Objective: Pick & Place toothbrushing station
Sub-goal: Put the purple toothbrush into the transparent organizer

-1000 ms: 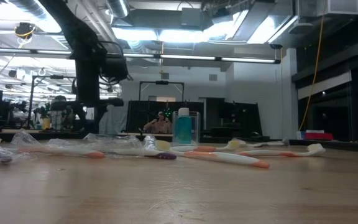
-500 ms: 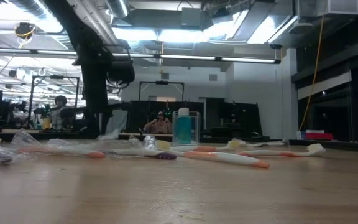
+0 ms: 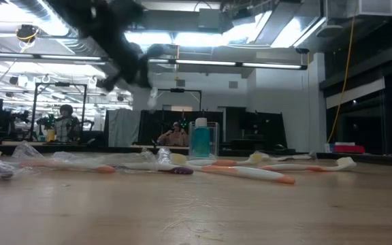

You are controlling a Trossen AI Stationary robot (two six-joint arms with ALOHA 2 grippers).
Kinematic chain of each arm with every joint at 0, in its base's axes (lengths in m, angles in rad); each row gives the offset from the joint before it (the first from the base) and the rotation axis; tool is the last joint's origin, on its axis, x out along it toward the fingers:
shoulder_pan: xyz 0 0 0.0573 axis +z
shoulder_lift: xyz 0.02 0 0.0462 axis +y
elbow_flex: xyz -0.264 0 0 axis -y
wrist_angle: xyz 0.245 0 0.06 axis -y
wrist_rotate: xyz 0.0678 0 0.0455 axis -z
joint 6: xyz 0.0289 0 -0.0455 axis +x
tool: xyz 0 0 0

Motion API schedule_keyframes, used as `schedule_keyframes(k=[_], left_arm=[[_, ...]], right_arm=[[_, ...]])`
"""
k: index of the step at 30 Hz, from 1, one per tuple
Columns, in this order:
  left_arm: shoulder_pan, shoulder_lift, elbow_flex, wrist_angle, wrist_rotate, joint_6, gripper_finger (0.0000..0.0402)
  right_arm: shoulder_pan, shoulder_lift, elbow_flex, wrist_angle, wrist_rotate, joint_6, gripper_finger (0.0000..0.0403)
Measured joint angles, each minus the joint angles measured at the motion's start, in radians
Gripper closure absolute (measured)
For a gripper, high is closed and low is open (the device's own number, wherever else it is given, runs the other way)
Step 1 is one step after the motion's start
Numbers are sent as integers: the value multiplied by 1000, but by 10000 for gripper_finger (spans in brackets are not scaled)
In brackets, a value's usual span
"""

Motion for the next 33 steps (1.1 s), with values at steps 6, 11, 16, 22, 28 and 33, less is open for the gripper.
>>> schedule_keyframes(k=[6,11,16,22,28,33], left_arm=[[-190,-26,0,431,-312,405,400],[-234,70,0,733,-373,681,400],[-202,207,0,959,-376,727,400],[-152,332,26,1058,-293,725,400],[-94,417,75,1095,-203,739,400],[-60,480,105,1100,-156,739,400]], right_arm=[[12,15,0,5,27,6,243],[11,23,0,5,27,52,243],[11,28,0,33,28,78,243],[-8,38,0,85,28,67,243],[-26,43,0,91,27,71,243],[-30,44,0,99,27,73,243]])
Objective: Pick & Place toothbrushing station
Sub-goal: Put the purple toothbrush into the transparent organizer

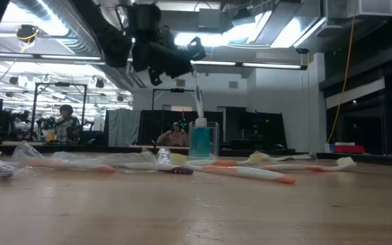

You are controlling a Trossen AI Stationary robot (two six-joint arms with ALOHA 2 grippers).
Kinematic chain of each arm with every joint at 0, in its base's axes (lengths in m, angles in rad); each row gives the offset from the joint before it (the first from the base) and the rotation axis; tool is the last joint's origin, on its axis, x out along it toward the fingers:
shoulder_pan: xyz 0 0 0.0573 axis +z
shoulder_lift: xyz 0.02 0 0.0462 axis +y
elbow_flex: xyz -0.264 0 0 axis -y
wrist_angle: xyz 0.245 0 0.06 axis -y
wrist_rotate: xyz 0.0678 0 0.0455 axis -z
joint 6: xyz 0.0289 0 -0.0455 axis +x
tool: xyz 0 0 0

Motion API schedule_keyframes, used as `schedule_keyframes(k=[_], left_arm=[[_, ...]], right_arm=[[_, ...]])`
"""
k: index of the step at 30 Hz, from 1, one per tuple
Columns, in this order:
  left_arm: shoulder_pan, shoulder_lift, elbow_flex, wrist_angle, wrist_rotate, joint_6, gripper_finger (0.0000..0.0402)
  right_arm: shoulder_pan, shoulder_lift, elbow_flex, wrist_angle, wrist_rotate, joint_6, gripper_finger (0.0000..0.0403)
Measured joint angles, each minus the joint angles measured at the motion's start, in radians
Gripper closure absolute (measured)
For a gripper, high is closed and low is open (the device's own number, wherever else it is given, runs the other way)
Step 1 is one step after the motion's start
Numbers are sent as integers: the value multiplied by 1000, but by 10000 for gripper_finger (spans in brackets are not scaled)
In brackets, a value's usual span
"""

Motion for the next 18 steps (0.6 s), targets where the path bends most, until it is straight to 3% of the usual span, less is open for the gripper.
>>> schedule_keyframes(k=[13,18], left_arm=[[-8,202,99,69,8,-90,400],[-33,218,92,57,-50,-74,400]], right_arm=[[-6,2,0,4,0,1,243],[-6,2,0,7,0,1,243]])
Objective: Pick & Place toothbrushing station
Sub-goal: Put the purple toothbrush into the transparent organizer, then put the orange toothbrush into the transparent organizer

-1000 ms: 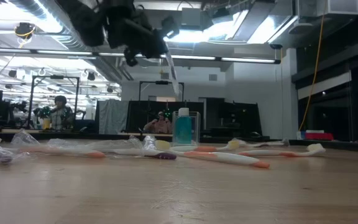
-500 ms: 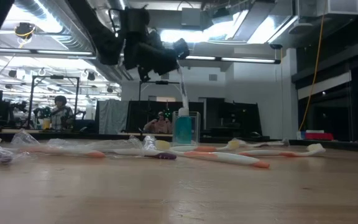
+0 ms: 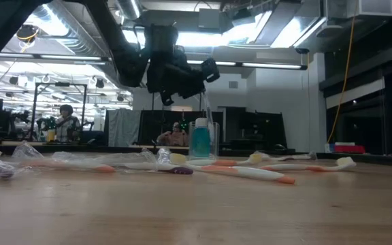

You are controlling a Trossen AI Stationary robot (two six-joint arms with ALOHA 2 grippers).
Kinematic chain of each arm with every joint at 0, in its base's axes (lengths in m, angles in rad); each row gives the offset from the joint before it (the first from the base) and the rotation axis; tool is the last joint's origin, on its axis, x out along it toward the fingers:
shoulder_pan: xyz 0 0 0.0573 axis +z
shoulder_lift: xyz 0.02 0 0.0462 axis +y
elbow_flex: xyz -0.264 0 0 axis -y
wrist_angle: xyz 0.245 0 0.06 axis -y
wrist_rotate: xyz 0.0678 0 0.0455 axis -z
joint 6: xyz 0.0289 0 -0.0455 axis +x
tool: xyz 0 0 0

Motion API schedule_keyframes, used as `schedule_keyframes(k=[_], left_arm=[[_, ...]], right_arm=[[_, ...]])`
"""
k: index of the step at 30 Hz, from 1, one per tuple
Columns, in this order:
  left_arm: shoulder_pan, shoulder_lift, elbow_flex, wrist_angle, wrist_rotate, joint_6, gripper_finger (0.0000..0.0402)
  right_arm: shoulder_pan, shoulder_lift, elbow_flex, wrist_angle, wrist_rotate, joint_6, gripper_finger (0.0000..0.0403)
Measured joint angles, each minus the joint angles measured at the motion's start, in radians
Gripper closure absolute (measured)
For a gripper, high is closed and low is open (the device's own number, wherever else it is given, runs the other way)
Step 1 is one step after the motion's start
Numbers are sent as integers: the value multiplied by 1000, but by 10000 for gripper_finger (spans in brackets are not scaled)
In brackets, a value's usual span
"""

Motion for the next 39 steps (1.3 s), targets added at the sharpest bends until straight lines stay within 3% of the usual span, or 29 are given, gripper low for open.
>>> schedule_keyframes(k=[6,13,21,26,31,36,39], left_arm=[[-11,-6,0,-74,29,15,368],[-13,-15,0,-99,58,-43,283],[-33,-142,0,-125,-23,142,214],[-52,-306,0,-431,-11,148,209],[-103,-498,0,-942,149,147,211],[-185,-592,0,-1480,207,-218,211],[-265,-592,-2,-1580,220,-437,217]], right_arm=[[0,2,0,0,0,-3,243],[0,11,0,6,0,-3,243],[0,34,0,10,0,15,243],[0,47,0,10,-1,28,243],[6,64,0,7,-19,51,243],[22,63,0,9,-2,32,243],[21,62,0,8,0,12,243]])
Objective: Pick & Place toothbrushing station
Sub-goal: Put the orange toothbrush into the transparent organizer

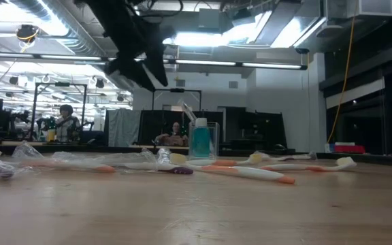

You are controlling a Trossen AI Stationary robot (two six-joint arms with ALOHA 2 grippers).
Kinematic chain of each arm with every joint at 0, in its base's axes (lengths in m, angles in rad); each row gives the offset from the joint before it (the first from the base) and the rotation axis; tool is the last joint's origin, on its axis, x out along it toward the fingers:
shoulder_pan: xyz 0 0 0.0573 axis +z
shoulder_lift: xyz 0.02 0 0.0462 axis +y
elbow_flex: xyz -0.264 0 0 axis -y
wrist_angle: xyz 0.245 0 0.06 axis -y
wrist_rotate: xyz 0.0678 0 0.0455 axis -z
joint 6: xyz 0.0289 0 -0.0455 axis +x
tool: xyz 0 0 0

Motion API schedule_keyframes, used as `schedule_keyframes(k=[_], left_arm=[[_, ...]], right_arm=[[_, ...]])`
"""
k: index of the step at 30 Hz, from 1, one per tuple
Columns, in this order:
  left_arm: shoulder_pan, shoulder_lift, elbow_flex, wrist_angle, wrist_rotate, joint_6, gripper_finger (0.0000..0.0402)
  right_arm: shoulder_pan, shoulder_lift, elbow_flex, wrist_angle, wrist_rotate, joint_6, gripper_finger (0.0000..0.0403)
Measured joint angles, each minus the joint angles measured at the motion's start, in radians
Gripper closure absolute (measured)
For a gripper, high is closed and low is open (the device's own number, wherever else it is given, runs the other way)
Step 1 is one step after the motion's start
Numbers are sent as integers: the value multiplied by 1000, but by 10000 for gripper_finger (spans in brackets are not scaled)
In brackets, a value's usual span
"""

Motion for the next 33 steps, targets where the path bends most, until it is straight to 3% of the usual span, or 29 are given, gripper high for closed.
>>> schedule_keyframes(k=[5,9,16,33], left_arm=[[-49,54,0,4,-18,-407,223],[-20,127,0,-35,-3,-588,220],[53,273,0,7,148,-594,217],[88,337,0,88,187,-549,217]], right_arm=[[-18,-1,0,3,0,-23,243],[-20,-1,0,4,0,-23,243],[-20,4,0,18,1,-23,243],[-20,21,0,99,0,-76,243]])
